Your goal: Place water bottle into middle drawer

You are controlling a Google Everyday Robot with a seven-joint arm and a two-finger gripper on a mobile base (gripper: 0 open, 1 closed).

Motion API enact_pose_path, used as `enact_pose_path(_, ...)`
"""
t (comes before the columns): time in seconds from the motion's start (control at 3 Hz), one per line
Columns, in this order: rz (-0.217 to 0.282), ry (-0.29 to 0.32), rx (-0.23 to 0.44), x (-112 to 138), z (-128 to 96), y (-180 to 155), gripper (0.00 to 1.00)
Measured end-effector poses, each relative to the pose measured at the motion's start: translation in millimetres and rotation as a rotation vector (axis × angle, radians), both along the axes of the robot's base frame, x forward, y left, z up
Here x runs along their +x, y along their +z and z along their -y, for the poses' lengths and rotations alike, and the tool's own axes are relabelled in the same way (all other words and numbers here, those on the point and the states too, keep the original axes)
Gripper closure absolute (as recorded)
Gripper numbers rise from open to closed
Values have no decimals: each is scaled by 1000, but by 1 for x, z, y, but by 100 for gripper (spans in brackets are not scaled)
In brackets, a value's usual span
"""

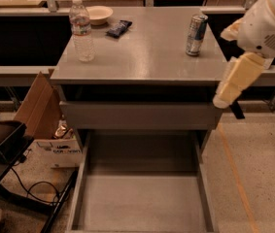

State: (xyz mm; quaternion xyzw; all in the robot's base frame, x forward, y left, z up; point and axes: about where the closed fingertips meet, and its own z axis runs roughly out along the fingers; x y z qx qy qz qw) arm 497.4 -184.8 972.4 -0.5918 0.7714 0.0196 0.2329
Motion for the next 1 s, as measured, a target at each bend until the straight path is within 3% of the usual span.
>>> enact_pose_path(0.67, 176, -12, 423, 120, -82, 21, 0)
enact_pose_path(1.0, 230, -51, 590, 163, -115, 23, 0)
